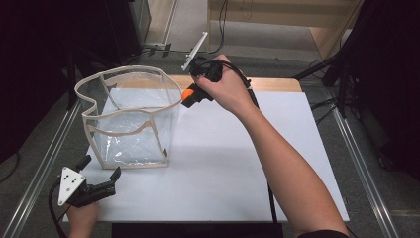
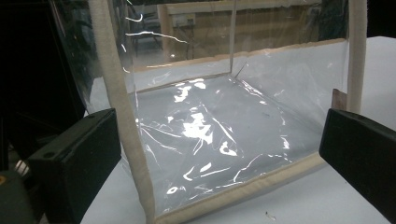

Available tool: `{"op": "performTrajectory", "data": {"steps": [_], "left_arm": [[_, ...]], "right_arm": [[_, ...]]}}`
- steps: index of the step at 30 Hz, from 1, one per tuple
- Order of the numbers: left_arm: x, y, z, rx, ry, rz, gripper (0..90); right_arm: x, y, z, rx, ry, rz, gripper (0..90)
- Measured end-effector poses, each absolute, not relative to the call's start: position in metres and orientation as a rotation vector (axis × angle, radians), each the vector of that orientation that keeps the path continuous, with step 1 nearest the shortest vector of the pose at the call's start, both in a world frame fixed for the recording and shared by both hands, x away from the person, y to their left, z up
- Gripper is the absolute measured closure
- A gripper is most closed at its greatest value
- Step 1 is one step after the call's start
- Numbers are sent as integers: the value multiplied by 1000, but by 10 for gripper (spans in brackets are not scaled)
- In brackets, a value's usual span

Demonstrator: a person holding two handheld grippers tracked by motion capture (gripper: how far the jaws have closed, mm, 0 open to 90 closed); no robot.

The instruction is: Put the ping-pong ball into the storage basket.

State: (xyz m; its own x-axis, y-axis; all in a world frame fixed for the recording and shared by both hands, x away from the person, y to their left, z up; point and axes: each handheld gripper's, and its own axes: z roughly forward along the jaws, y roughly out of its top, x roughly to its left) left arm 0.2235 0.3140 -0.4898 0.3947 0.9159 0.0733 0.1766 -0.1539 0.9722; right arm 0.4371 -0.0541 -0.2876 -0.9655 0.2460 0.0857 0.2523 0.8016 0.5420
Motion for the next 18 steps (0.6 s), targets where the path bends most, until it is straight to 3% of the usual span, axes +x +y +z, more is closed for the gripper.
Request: {"op": "performTrajectory", "data": {"steps": [18], "left_arm": [[223, 314, -490, 1610, 988, 884, 0]], "right_arm": [[439, -37, -273, -379, -2991, -885, 479]]}}
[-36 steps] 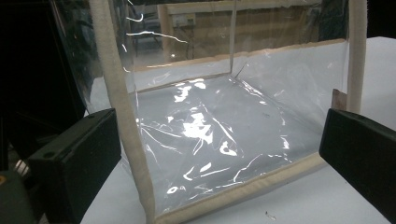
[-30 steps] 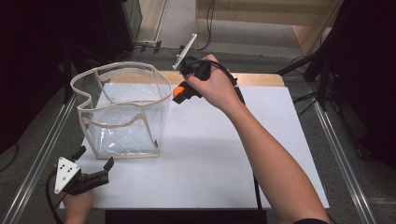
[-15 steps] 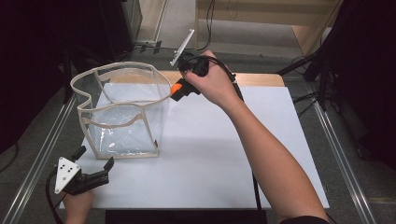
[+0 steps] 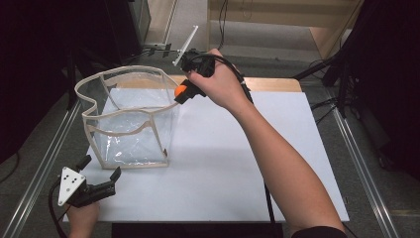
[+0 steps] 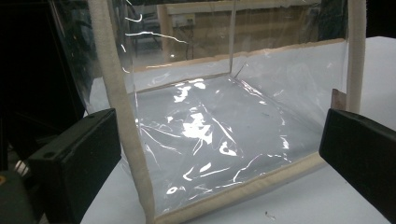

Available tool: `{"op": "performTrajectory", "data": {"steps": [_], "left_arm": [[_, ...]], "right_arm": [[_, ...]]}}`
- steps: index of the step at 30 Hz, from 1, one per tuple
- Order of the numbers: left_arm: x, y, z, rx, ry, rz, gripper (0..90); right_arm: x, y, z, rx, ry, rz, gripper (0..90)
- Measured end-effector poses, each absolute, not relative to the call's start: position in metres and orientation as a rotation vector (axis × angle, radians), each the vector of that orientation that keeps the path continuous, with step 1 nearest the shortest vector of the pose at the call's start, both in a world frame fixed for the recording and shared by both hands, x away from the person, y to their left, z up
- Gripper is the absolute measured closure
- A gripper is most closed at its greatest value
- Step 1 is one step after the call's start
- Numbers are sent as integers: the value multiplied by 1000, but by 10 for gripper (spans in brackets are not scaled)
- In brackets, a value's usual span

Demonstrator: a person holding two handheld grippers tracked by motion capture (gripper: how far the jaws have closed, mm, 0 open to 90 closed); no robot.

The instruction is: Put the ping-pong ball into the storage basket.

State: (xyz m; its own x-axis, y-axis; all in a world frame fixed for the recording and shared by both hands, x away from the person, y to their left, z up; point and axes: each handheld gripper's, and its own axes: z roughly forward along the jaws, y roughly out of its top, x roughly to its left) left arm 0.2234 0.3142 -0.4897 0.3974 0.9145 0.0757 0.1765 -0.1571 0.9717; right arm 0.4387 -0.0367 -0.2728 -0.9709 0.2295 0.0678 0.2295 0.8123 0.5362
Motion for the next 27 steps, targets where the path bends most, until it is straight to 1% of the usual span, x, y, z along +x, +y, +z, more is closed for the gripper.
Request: {"op": "performTrajectory", "data": {"steps": [16, 27], "left_arm": [[223, 314, -490, 1608, 987, 882, 0], [224, 314, -490, 1604, 987, 880, 0]], "right_arm": [[445, -18, -272, 363, 2991, 885, 479], [453, -8, -278, 387, 3001, 864, 478]]}}
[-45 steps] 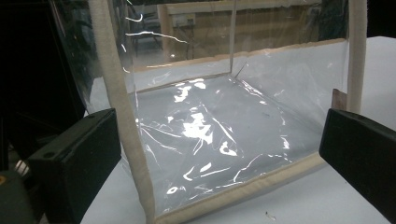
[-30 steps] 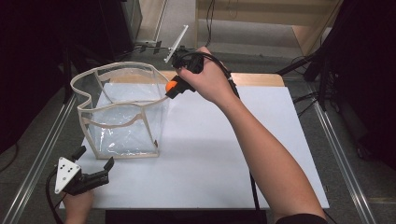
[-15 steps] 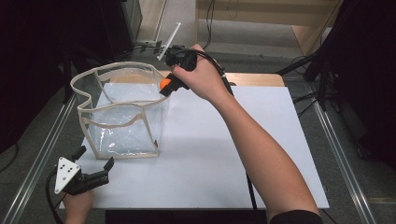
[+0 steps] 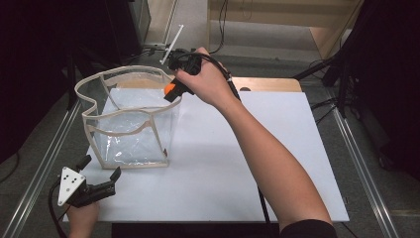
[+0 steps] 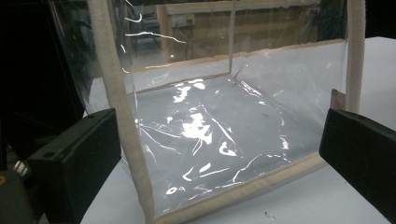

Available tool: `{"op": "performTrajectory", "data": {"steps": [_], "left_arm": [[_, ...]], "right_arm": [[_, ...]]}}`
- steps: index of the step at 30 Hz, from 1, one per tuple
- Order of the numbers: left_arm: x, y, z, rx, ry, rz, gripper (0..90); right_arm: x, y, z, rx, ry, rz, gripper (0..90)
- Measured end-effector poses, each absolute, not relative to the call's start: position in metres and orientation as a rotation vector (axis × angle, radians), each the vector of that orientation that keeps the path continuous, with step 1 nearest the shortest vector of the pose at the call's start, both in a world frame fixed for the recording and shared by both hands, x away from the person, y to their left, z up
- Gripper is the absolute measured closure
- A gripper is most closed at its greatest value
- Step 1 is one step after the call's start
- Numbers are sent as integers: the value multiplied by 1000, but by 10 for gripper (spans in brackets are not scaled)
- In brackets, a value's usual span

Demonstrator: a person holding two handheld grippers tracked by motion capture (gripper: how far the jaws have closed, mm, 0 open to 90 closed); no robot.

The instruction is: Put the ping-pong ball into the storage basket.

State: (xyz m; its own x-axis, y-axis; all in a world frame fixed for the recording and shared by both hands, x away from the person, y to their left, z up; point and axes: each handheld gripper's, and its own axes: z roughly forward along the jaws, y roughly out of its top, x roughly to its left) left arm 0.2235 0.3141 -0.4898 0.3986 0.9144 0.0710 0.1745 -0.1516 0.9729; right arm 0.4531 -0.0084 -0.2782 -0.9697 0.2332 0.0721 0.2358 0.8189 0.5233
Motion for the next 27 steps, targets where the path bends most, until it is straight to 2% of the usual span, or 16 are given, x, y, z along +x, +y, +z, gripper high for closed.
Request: {"op": "performTrajectory", "data": {"steps": [14, 23, 27], "left_arm": [[223, 314, -490, 1604, 986, 878, 0], [223, 314, -490, 1608, 986, 881, 0], [223, 314, -490, 1610, 985, 882, 0]], "right_arm": [[464, -4, -282, -432, -3016, -825, 468], [452, -16, -275, -454, -3072, -857, 146], [446, -26, -276, -506, -3087, -876, 103]]}}
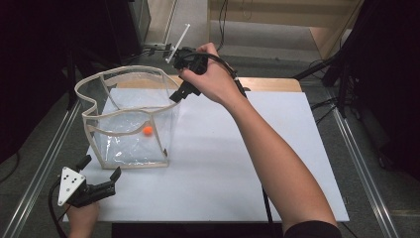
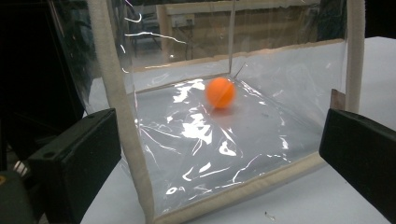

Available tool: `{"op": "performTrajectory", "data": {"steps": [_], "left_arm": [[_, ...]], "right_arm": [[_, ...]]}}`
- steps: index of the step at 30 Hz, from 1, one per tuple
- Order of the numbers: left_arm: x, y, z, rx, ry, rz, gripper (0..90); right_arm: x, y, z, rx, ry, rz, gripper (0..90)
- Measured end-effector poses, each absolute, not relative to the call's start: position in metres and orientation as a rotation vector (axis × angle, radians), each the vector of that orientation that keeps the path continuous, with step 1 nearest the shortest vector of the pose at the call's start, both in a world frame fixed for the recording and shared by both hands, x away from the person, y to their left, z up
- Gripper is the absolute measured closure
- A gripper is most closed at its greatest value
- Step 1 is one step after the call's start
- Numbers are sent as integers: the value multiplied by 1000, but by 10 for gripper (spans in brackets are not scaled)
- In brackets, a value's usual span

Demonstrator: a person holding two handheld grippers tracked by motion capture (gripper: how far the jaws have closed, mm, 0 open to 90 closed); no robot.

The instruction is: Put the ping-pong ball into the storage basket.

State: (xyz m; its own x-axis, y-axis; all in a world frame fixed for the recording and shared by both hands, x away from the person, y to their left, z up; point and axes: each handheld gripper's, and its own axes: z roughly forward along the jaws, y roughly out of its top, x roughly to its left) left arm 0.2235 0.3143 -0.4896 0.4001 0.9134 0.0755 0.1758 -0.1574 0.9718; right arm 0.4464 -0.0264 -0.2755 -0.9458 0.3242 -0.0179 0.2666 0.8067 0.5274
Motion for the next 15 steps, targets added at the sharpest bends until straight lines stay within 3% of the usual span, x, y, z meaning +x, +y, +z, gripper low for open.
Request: {"op": "performTrajectory", "data": {"steps": [3, 15], "left_arm": [[224, 314, -490, 1607, 986, 881, 0], [224, 314, -490, 1608, 986, 882, 0]], "right_arm": [[443, -35, -279, 524, 2869, 824, 0], [433, -63, -297, 567, 2846, 858, 0]]}}
